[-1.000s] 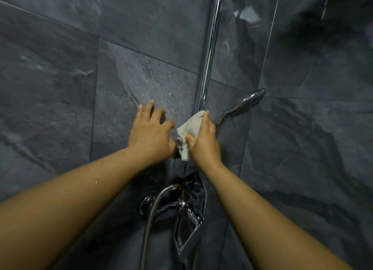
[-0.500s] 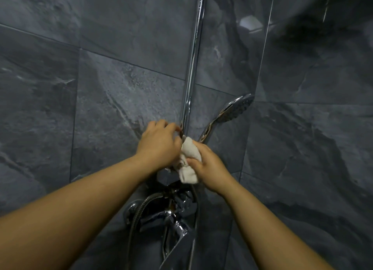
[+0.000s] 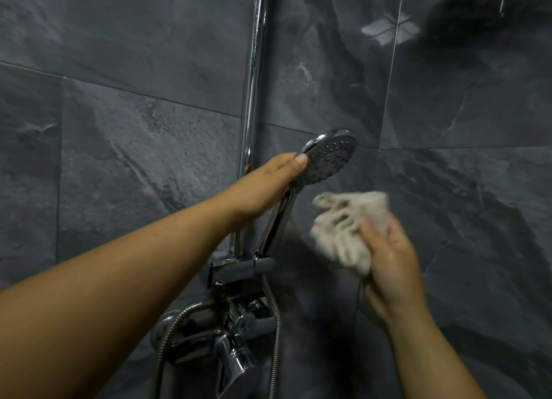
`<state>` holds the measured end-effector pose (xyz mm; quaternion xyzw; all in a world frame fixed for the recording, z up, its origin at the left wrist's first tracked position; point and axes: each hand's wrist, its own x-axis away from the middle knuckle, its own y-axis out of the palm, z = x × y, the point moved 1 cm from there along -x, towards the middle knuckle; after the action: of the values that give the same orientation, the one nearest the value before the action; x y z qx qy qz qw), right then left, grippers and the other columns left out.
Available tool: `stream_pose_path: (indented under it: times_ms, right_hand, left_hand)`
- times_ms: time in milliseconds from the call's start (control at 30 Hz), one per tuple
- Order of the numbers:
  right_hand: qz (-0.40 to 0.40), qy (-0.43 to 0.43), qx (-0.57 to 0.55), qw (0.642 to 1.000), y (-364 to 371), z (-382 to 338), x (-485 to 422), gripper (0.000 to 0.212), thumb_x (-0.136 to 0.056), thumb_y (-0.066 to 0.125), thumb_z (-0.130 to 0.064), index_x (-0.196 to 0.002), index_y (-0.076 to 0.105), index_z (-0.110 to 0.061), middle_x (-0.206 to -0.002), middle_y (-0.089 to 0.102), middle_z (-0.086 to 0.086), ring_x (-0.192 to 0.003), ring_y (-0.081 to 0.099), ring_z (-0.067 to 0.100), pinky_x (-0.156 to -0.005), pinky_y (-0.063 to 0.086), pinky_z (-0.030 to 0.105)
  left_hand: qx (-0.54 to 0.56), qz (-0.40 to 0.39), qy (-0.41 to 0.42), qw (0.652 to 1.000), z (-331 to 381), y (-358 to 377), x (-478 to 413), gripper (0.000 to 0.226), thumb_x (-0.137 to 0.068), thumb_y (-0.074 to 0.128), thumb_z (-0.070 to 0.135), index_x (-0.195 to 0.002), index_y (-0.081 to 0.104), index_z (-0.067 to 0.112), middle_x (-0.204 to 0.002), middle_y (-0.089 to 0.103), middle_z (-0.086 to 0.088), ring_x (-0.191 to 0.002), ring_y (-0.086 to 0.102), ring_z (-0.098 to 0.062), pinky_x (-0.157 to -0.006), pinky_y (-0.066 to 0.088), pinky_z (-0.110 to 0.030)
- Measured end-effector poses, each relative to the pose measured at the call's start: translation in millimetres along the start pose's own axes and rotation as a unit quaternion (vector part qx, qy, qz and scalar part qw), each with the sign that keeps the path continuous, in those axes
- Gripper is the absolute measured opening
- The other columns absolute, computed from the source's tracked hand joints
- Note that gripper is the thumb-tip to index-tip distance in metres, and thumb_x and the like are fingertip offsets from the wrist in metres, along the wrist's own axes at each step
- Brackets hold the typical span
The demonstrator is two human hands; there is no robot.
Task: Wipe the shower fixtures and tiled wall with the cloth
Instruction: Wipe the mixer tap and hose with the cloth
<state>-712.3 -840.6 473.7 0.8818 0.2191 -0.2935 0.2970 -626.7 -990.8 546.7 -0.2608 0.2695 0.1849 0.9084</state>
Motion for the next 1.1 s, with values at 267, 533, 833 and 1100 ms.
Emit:
stream_pose_path:
  times_ms: [267, 533, 833, 1100]
  right_hand:
    - [0.131, -0.033, -0.017, 0.991, 102, 25, -29, 0.048, -0.098, 0.046, -0.022, -0.14, 0.031, -0.007, -0.135, 0.05, 0.009, -0.12, 0.053, 0.016, -0.101, 0.041, 0.025]
    - [0.073, -0.097, 0.125, 0.985, 61, 50, 0, 0.043, -0.09, 0.053, 0.0, -0.132, 0.047, -0.01, -0.128, 0.056, 0.005, -0.115, 0.053, 0.008, -0.095, 0.037, 0.007]
    - [0.081, -0.301, 0.171, 0.935, 89, 19, -18, 0.058, -0.083, 0.049, 0.007, -0.138, 0.038, -0.01, -0.152, 0.024, 0.009, -0.141, 0.018, 0.015, -0.11, 0.016, 0.009]
    - [-0.023, -0.308, 0.271, 0.912, 33, 25, -11, 0.07, -0.069, 0.045, 0.022, -0.127, 0.048, -0.016, -0.144, 0.034, 0.004, -0.135, 0.028, 0.004, -0.109, 0.02, 0.009]
  left_hand:
    - [-0.015, 0.016, 0.015, 1.0, 3, 2, 4, 0.036, -0.096, 0.031, 0.052, -0.11, 0.057, 0.031, -0.112, 0.062, 0.008, -0.105, 0.056, -0.007, -0.104, 0.042, -0.036]
    - [0.003, 0.013, 0.013, 1.0, 2, 7, 3, 0.027, -0.098, 0.029, 0.044, -0.098, 0.056, 0.041, -0.106, 0.061, 0.02, -0.102, 0.055, 0.005, -0.096, 0.04, -0.02]
    - [0.051, 0.014, 0.016, 0.998, 6, 3, 6, 0.033, -0.1, 0.031, 0.034, -0.123, 0.053, 0.027, -0.107, 0.062, 0.009, -0.091, 0.059, 0.0, -0.078, 0.05, -0.013]
    - [0.053, 0.007, -0.018, 0.998, 5, 5, 6, 0.025, -0.098, 0.031, 0.043, -0.113, 0.05, 0.037, -0.114, 0.06, 0.011, -0.11, 0.055, -0.008, -0.086, 0.043, -0.021]
